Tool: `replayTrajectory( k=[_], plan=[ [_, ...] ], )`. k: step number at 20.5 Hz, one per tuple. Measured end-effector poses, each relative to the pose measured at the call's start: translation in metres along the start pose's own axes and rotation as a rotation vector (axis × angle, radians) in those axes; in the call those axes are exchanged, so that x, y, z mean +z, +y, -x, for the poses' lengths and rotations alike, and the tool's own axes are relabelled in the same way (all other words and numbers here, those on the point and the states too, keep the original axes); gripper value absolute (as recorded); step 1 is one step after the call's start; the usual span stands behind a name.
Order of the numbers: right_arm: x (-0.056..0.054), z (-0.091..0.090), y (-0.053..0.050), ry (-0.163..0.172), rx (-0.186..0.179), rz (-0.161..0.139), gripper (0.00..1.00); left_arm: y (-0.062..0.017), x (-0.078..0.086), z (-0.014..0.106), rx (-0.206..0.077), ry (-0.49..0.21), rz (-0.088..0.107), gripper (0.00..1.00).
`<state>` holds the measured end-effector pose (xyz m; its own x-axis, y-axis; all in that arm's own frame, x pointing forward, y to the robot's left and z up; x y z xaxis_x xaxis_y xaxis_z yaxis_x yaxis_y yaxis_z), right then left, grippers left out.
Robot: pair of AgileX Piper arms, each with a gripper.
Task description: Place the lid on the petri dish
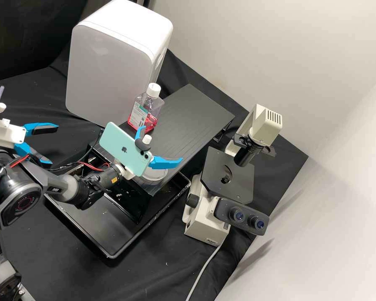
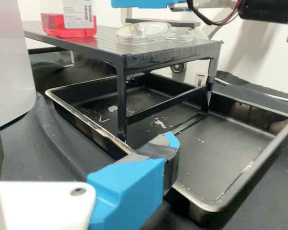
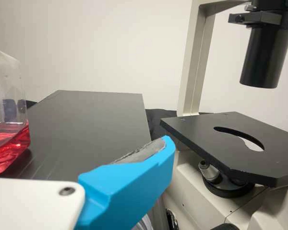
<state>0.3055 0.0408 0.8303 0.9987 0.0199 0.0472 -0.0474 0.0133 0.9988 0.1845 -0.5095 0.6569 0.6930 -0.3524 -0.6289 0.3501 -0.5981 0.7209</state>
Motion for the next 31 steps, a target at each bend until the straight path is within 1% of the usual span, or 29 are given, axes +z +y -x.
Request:
replayTrajectory(
  k=[9,13,14,16,18,19,21,22,23,25,26,28,31],
  plan=[
    [0.0,0.0,0.0,0.0,0.0,0.0,1.0,-0.0001,0.0,0.0,-0.001,-0.004,-0.002,1.0],
    [-0.001,0.01,0.001,0.002,0.002,0.0,1.0,-0.0001,0.0,0.0,-0.001,-0.004,-0.002,1.0],
    [-0.002,0.014,0.003,0.009,0.012,0.002,1.0,0.0,0.0,0.0,0.0,-0.001,-0.001,1.0],
    [-0.008,0.023,0.003,0.046,0.035,0.019,1.0,0.0003,-0.001,0.0,0.003,0.009,0.004,1.0],
    [-0.018,0.03,-0.001,0.101,0.043,0.048,1.0,0.0005,-0.001,0.0,0.006,0.016,0.007,1.0],
    [-0.021,0.033,-0.003,0.118,0.042,0.061,1.0,0.0006,-0.002,0.0,0.007,0.02,0.008,1.0],
    [-0.025,0.037,-0.01,0.139,0.02,0.079,1.0,0.0007,-0.002,0.0,0.007,0.021,0.009,1.0],
    [-0.026,0.038,-0.013,0.143,0.013,0.09,1.0,0.0007,-0.002,0.0,0.007,0.021,0.009,1.0],
    [-0.027,0.04,-0.016,0.147,0.007,0.095,1.0,0.0007,-0.002,0.0,0.007,0.021,0.009,1.0],
    [-0.025,0.042,-0.023,0.15,-0.01,0.111,1.0,0.0007,-0.002,0.0,0.007,0.021,0.009,1.0],
    [-0.023,0.043,-0.027,0.143,-0.024,0.117,1.0,0.0007,-0.002,0.0,0.007,0.021,0.009,1.0],
    [-0.018,0.045,-0.034,0.117,-0.049,0.118,1.0,0.0007,-0.002,0.0,0.007,0.021,0.009,1.0],
    [-0.007,0.053,-0.04,0.065,-0.07,0.112,1.0,0.0007,-0.002,0.0,0.007,0.021,0.009,1.0]
  ],
)
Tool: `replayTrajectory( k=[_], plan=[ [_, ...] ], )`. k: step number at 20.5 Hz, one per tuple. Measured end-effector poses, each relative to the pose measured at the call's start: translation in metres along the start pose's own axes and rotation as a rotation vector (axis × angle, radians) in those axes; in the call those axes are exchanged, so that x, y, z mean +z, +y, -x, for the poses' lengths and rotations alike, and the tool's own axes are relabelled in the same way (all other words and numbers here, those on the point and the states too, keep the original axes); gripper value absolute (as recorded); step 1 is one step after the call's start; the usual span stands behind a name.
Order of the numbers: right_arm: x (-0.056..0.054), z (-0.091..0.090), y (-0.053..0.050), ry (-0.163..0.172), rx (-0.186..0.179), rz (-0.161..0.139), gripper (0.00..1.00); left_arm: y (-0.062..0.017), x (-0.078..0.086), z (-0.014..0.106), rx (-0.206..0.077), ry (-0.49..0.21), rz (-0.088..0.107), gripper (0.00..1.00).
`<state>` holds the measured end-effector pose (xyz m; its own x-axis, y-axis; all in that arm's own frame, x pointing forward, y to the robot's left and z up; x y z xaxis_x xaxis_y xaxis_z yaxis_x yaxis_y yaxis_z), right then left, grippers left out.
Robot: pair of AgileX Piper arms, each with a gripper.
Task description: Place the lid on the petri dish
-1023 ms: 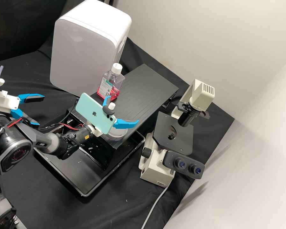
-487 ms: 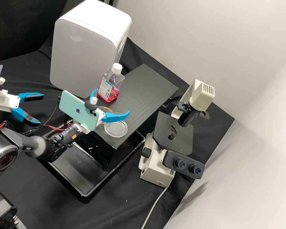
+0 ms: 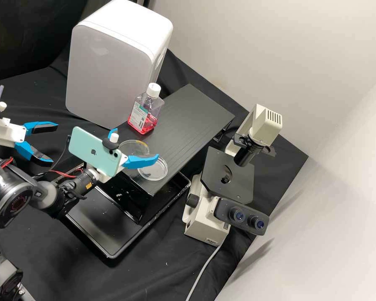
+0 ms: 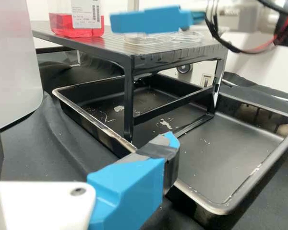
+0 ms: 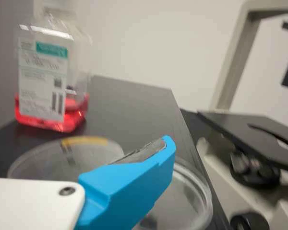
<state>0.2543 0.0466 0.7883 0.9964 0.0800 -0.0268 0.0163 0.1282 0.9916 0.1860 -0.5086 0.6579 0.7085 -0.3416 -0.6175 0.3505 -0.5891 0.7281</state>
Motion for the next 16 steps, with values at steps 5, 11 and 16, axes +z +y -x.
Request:
replayTrajectory(
  k=[5,11,16],
  plan=[
    [0.006,0.013,0.0,-0.035,0.018,-0.014,1.0,0.0,0.0,0.0,0.0,0.001,0.0,1.0],
    [0.004,0.016,0.004,-0.016,0.052,-0.015,1.0,0.0003,-0.001,0.0,0.004,0.011,0.005,1.0],
    [0.004,0.015,0.0,-0.018,0.036,-0.014,1.0,0.0004,-0.001,0.0,0.005,0.013,0.006,1.0]
  ],
)
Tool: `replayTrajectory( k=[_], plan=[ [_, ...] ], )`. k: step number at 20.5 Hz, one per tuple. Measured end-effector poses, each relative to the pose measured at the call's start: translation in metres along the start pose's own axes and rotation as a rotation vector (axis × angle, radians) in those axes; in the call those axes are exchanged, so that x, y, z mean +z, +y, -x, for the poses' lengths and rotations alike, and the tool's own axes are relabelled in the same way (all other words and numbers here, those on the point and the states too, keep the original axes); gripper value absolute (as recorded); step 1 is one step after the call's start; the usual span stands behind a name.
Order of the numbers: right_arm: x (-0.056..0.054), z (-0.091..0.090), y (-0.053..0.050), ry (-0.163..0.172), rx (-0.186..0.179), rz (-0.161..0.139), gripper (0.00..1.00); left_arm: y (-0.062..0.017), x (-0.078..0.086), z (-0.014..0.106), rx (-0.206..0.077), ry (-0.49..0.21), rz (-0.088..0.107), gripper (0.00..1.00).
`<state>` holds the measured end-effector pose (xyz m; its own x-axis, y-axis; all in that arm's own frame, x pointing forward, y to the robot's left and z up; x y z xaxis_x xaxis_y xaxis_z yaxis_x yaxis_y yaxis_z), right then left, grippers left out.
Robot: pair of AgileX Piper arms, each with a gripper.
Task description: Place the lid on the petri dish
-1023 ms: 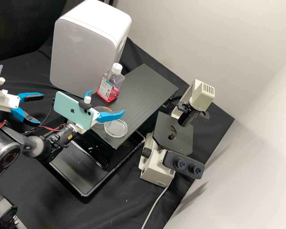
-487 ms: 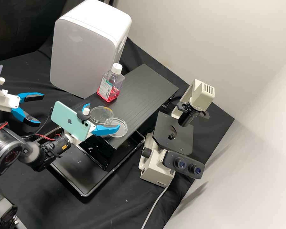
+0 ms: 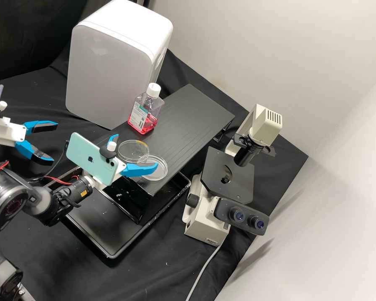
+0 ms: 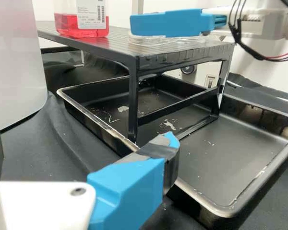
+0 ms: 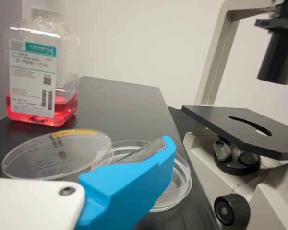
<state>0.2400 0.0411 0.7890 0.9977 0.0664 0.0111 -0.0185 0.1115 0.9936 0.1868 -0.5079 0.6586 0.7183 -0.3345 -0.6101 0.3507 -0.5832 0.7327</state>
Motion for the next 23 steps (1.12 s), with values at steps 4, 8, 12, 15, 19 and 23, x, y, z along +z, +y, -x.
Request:
replayTrajectory(
  k=[4,8,12,15,19,23],
  plan=[
    [0.002,-0.006,-0.007,-0.011,-0.024,0.003,1.0,0.0,0.0,0.0,0.001,0.001,0.001,1.0],
    [0.001,-0.013,-0.014,-0.006,-0.042,0.014,1.0,0.0,0.0,0.0,0.001,0.001,0.001,1.0],
    [0.001,-0.014,-0.015,-0.008,-0.041,0.023,1.0,0.0,0.0,0.0,0.001,0.001,0.001,1.0],
    [0.001,-0.015,-0.015,-0.009,-0.039,0.022,0.0,0.0,0.0,0.0,0.001,0.001,0.001,1.0],
    [0.001,-0.015,-0.015,-0.008,-0.037,0.022,0.0,0.0,0.0,0.0,0.001,0.001,0.001,1.0],
    [0.0,-0.015,-0.014,-0.003,-0.031,0.022,0.0,0.0,0.0,0.0,0.001,0.001,0.001,1.0]
  ],
)
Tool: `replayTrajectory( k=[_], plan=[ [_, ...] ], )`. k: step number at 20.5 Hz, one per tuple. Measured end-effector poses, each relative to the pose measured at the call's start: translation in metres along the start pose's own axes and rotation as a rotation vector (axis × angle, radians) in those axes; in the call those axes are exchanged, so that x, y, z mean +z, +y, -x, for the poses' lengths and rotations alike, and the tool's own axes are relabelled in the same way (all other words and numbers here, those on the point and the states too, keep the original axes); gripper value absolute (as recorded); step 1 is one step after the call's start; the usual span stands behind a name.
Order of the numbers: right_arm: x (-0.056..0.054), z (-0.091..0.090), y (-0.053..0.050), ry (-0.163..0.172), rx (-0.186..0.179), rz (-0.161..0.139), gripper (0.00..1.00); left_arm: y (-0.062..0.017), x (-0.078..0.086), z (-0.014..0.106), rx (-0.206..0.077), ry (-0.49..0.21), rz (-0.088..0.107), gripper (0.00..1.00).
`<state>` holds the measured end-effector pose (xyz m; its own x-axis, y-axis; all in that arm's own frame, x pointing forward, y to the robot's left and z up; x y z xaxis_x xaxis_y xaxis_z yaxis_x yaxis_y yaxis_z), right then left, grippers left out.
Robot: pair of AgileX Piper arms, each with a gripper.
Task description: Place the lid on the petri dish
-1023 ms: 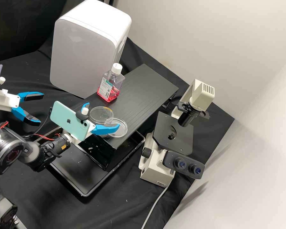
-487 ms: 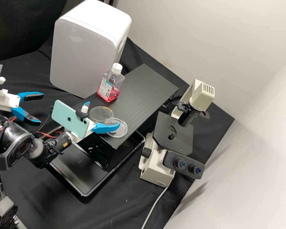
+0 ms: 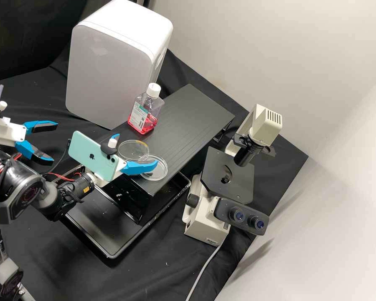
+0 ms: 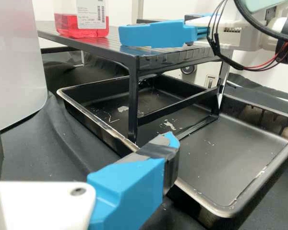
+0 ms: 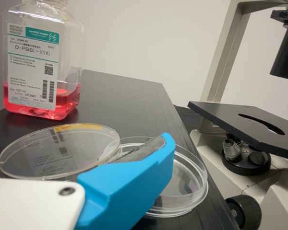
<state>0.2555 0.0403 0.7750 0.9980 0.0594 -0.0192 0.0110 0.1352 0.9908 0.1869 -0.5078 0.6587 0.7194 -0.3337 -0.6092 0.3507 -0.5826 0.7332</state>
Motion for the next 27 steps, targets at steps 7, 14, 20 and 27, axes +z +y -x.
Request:
replayTrajectory(
  k=[7,14,20,27],
  plan=[
    [0.0004,0.0,0.0003,-0.005,0.003,-0.002,0.0,0.0,0.0,0.0,0.0,0.0,0.0,1.0],
    [0.0022,-0.0002,0.0016,-0.011,0.008,-0.001,0.0,0.0,0.0,0.0,0.0,0.0,0.0,1.0],
    [0.0034,-0.0004,0.0027,-0.011,0.01,0.002,0.0,0.0005,-0.0013,0.0,0.005,0.014,0.006,1.0],
    [0.005,-0.0007,0.0047,-0.005,0.014,-0.005,0.0,0.0006,-0.0016,0.0,0.006,0.018,0.008,1.0]
  ],
)
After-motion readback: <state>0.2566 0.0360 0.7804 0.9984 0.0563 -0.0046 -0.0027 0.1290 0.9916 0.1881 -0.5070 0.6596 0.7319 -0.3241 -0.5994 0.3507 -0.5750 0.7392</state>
